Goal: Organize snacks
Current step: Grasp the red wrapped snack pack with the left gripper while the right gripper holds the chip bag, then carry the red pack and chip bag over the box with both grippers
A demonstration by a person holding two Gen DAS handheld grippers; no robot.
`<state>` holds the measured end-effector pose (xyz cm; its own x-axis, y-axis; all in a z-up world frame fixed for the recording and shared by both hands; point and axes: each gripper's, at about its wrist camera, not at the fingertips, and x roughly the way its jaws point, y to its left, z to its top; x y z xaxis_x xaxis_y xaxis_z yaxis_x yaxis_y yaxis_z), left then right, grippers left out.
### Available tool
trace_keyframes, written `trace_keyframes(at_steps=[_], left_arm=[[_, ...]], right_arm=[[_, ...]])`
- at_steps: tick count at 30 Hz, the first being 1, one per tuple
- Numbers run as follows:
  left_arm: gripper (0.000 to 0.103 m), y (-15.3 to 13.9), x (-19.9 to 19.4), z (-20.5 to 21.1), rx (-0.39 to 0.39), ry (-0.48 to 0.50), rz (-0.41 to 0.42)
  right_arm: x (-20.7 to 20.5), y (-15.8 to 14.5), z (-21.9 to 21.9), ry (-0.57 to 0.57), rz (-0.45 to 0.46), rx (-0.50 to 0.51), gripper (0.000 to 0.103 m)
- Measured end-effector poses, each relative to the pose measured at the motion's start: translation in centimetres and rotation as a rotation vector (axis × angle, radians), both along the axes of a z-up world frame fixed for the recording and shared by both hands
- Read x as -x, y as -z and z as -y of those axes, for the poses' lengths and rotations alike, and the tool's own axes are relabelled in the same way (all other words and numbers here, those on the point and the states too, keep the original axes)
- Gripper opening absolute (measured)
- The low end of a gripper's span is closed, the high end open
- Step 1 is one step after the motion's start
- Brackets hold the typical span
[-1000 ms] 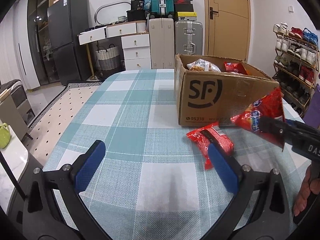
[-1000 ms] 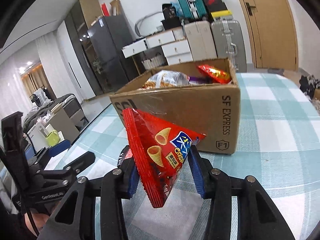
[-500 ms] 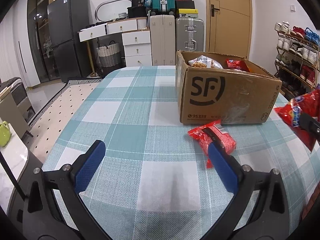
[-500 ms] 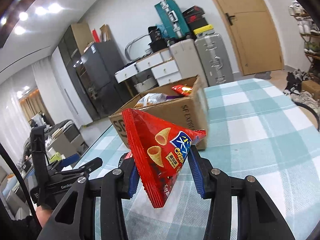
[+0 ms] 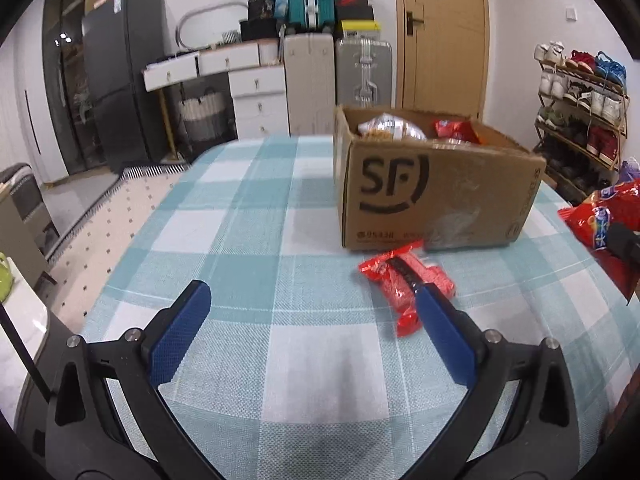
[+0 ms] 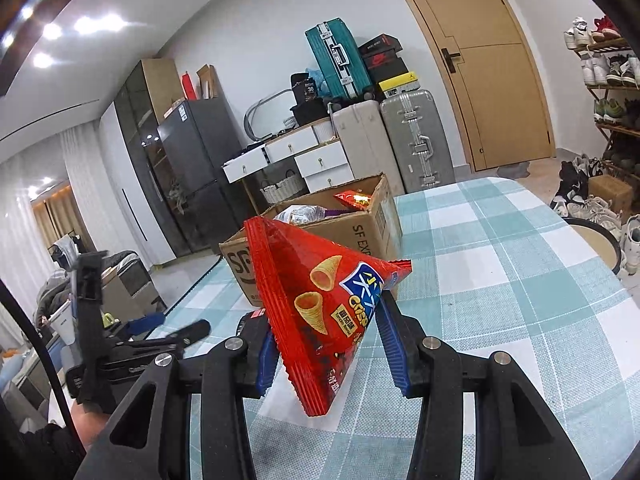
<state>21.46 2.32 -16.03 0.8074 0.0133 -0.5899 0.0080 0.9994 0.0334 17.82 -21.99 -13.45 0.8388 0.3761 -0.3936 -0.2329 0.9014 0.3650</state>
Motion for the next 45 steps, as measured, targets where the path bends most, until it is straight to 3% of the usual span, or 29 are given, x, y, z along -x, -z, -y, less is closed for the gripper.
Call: trace_keyframes(at_steps=[5, 8, 12, 16, 21, 26, 29, 34, 39, 45], left_arm=[[0.102, 0.4, -0.9, 2.4, 0.016, 0.108, -0.045], [0.102, 0.4, -2.4, 4.2, -0.008, 0.111, -0.090], [0.102, 0.3, -4.6, 5.5, 0.064, 0.144, -0.144], [0.102, 1.3, -7.1, 6.4, 0.055, 0.106, -0.212], [0.101, 2.8, -9.1, 5.9, 0.109, 0.052, -0.281], [0.086, 4.3, -10.1, 5.1, 0.120, 0.021, -0.343], [0.075, 4.4, -9.9, 4.9, 0.109, 0.042, -0.335], [0.042, 4.4, -9.4, 4.5, 0.079, 0.080, -0.325], [0.042, 4.1, -8.7, 3.4, 0.098, 0.105, -0.339], [0.042, 3.2, -6.4, 2.8, 0.066, 0.112, -0.307]], right_arm=[[-0.3, 0.0, -0.3, -0.011, 0.001, 0.015, 0.045], [-0.3, 0.0, -0.3, -0.011, 0.006, 0.018, 0.045], [-0.4, 0.1, 0.1, -0.008, -0.001, 0.003, 0.045], [-0.6, 0.3, 0.7, -0.004, -0.017, -0.037, 0.045], [-1.0, 0.6, 1.3, -0.004, -0.039, -0.074, 0.045], [-1.3, 0.8, 1.6, -0.003, -0.043, -0.089, 0.045], [-1.4, 0.9, 1.7, -0.003, -0.044, -0.091, 0.045], [-1.4, 0.9, 1.7, -0.002, -0.044, -0.093, 0.045], [-1.3, 1.1, 1.6, 0.002, -0.039, -0.092, 0.045], [-0.9, 0.9, 0.9, -0.010, -0.020, -0.061, 0.045]])
